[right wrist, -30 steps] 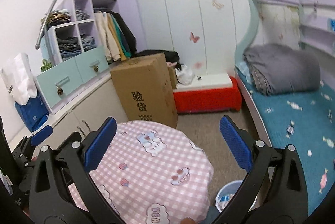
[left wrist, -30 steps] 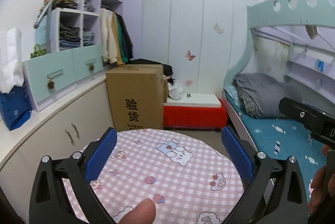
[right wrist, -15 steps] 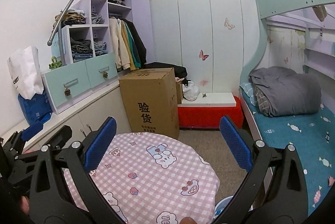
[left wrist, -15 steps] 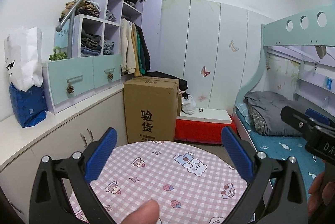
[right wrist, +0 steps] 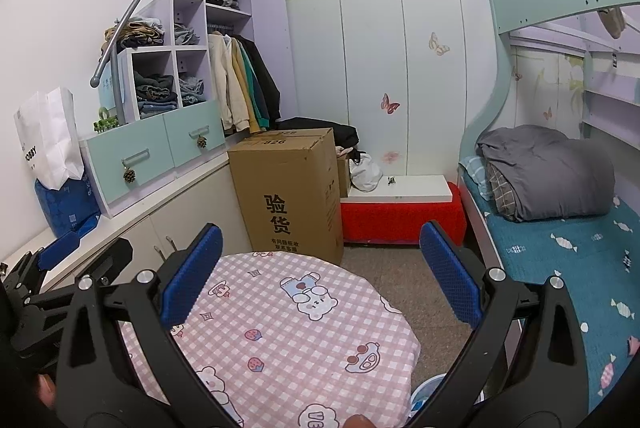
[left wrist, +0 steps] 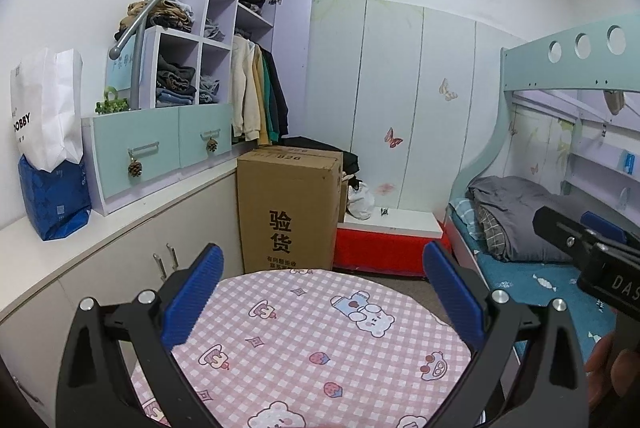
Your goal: Collect trash
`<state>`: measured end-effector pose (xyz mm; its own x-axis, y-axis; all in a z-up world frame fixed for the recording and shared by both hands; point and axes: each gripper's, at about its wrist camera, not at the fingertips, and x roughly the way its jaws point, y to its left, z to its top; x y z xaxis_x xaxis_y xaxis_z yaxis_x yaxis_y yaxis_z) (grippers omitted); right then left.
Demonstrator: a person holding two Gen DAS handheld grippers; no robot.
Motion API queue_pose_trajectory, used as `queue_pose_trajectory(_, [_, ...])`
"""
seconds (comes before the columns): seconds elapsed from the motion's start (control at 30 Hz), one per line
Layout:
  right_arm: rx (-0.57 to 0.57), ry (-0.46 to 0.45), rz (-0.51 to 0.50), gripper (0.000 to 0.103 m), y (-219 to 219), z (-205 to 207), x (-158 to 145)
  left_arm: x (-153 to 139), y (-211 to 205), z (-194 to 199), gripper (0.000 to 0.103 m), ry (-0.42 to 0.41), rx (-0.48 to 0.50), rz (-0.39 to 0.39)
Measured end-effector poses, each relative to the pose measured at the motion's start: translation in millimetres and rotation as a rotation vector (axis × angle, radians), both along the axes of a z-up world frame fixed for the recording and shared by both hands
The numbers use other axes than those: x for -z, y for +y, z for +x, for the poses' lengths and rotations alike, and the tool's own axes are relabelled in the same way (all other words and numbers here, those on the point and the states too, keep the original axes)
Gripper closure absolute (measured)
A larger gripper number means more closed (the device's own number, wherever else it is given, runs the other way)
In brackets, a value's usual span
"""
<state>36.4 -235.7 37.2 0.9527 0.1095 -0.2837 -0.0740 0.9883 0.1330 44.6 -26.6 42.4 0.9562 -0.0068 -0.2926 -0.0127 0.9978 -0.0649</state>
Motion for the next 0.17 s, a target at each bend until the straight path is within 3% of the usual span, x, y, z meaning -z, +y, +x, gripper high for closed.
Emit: queue_pose_trajectory(0.17, [-0.002,0.001,-0.001,0.006,-1.3,0.4,0.1,-0.5,-1.5,0.2,0.005,0.0,-0.001,0.006])
